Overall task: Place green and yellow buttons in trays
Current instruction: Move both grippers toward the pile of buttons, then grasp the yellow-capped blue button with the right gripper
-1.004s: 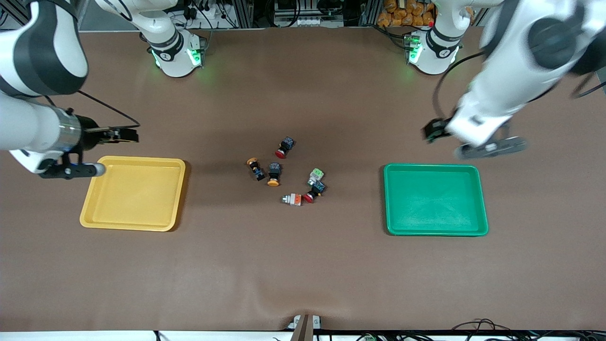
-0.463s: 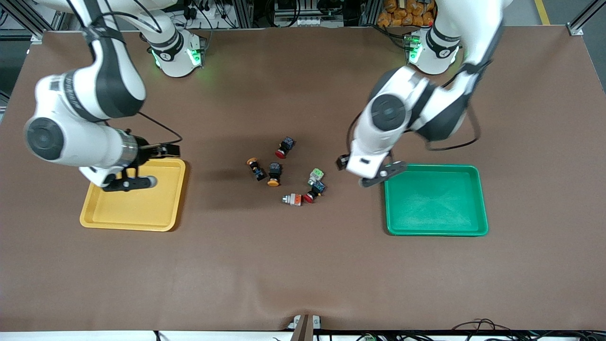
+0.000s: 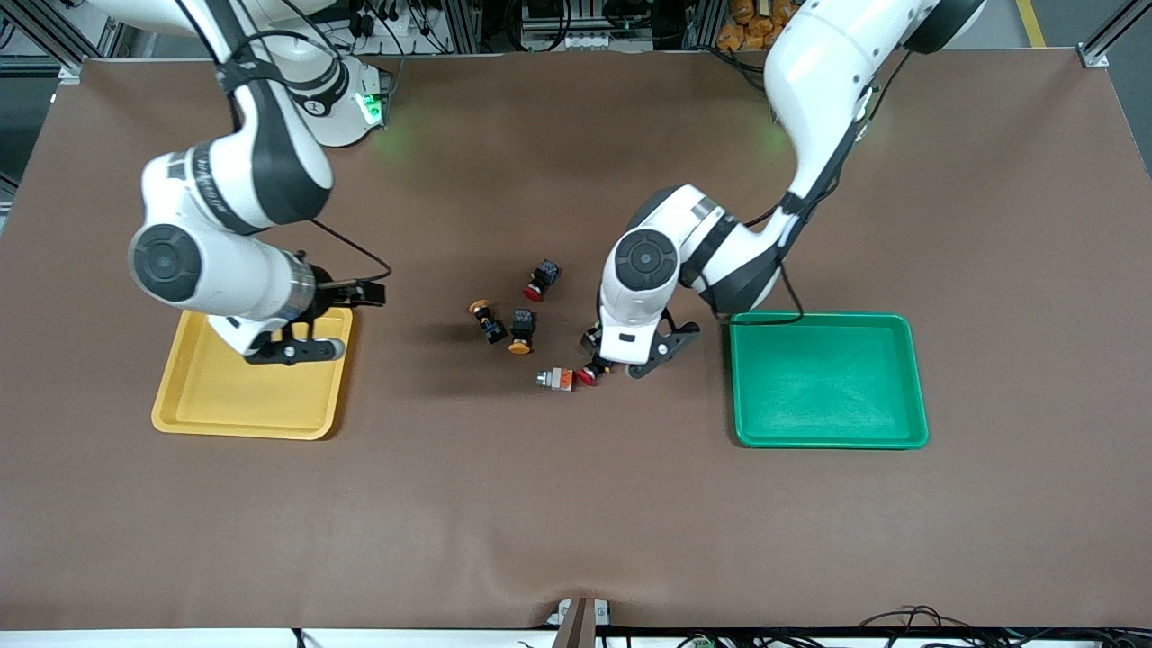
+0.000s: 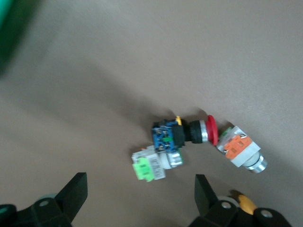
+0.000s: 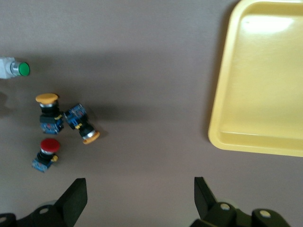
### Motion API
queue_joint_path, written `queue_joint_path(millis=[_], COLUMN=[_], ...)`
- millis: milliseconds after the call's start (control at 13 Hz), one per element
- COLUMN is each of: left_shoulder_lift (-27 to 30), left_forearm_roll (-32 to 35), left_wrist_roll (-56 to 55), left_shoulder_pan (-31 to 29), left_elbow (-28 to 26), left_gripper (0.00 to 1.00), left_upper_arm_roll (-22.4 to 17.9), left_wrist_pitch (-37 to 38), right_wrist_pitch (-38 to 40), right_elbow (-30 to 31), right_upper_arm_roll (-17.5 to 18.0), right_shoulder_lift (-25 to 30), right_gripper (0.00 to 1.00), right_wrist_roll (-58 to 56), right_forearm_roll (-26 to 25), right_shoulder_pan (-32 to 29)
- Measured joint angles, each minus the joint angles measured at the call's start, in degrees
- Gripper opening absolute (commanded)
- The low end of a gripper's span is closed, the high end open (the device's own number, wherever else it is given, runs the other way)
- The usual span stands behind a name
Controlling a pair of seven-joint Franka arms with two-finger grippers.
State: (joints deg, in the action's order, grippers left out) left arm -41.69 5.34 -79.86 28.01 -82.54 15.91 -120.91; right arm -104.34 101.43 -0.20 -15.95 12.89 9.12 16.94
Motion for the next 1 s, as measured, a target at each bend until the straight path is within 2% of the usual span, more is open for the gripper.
queue_joint_path(millis=[232,540,1004], left_shoulder_lift=[-2.23,-4.31,-6.64], left_forearm_roll=[0.05,0.1,0.12], left_wrist_roll=[-1.84,-3.76,-3.83], left_shoulder_pan=[0.93,2.6,4.06], left_elbow=[0.23,0.3,0.33], left_gripper=[1.0,1.0,1.0], left_upper_arm_roll=[-0.15,-0.45,-1.6], left_wrist_pitch=[-3.42,-4.86,-7.26], right_wrist_pitch=[-6.05,-24.53,-31.9], right_elbow=[0.8,10.03,13.43], right_upper_arm_roll=[0.02,0.04,0.07], right_shoulder_lift=[-2.99,-5.3,-6.99], right_gripper=[1.0,1.0,1.0], right_wrist_roll=[3.59,4.29,5.77], right_forearm_roll=[0.02,0.02,0.04], right_shoulder_pan=[3.9,6.93,11.14])
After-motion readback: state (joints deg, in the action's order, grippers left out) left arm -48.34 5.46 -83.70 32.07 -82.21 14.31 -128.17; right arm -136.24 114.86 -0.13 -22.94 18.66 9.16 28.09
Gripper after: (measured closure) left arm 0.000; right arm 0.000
